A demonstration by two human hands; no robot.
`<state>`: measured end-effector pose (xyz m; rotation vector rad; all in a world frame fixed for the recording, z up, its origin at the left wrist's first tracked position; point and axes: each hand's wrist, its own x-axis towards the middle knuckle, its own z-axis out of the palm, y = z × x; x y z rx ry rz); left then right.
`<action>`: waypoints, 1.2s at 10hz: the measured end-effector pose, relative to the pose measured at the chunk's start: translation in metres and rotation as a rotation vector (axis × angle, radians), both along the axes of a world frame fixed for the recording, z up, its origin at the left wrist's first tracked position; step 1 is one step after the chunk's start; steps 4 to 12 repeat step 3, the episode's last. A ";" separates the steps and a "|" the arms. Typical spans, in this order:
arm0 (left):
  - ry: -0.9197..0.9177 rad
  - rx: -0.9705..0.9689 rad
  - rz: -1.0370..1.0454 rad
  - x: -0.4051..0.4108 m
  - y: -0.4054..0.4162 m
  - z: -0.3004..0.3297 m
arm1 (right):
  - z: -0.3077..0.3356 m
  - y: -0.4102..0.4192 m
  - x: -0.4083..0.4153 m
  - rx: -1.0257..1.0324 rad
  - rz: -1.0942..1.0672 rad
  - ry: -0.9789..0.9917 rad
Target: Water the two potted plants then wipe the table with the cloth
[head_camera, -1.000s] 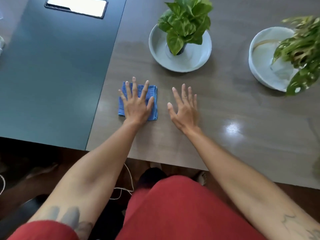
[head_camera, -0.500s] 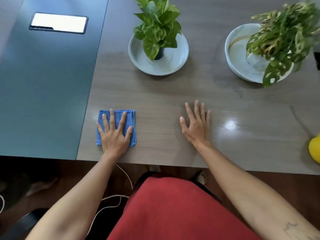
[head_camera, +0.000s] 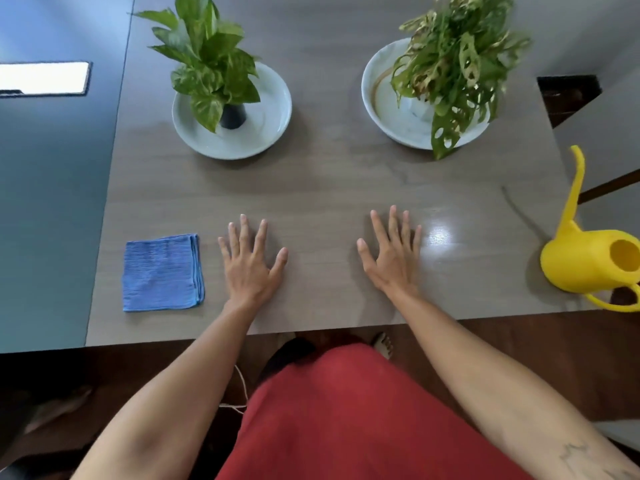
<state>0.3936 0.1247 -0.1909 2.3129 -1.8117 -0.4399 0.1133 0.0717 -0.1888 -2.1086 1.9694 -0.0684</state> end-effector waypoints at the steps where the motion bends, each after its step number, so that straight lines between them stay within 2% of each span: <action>1: -0.005 0.030 -0.049 -0.042 -0.009 -0.002 | 0.000 -0.001 -0.017 0.011 -0.020 0.014; 3: -0.053 0.023 -0.043 -0.075 -0.015 -0.007 | -0.005 -0.003 -0.028 -0.007 0.008 0.019; 12: -0.053 0.023 -0.043 -0.075 -0.015 -0.007 | -0.005 -0.003 -0.028 -0.007 0.008 0.019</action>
